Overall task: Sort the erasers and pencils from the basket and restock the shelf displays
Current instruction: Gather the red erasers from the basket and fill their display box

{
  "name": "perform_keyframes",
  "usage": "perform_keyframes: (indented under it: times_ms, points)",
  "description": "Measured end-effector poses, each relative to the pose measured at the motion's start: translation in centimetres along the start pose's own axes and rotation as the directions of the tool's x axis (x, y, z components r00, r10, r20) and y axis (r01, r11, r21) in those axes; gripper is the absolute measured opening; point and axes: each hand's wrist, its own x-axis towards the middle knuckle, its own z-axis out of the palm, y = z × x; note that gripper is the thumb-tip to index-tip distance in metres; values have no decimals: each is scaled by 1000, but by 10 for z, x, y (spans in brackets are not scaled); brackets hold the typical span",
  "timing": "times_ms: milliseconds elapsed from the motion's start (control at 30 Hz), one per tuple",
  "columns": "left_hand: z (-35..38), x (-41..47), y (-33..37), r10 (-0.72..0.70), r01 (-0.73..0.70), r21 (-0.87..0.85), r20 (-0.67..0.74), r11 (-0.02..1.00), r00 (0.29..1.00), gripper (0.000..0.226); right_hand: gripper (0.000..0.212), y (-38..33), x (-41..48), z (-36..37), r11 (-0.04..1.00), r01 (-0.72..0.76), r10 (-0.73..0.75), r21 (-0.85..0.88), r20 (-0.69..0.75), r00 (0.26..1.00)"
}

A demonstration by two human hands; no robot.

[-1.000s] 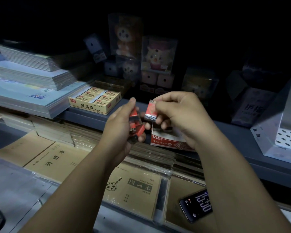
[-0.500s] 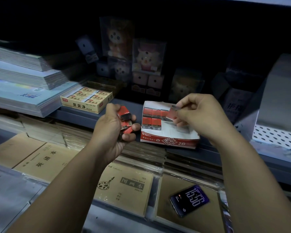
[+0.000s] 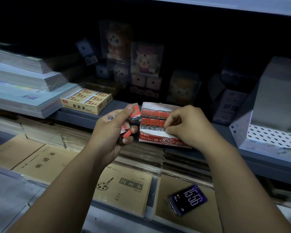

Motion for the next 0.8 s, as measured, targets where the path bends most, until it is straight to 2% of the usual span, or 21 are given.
perform_keyframes:
  times_ms: [333,367,433,467,533,633,800]
  points:
    - [-2,-3,-1,17,-18,82,5,996,1000,31,13,-4,2,-1,1000,22,-23,-13,-11,1000]
    - [-2,-3,-1,20,-20,88,6,996,1000,32,12,-6,2,0,999,39,-38,30,-34,999]
    - [-1,-3,0,24,-25,100,12,995,1000,34,8,-11,2,4,970,75,-62,232,-62,996]
    - [0,-3,0,24,-26,106,17,994,1000,36,4,-16,1,4,928,79,-68,363,-43,997]
    - [0,-4,0,16,-20,120,30,993,999,42,14,-24,-1,6,833,61,-87,550,22,996]
    - [0,-6,1,17,-25,140,58,990,998,46,23,-28,-1,11,806,73,-129,587,53,990]
    - [2,-7,2,44,-52,164,53,985,998,44,19,-28,0,17,804,57,-79,592,12,997]
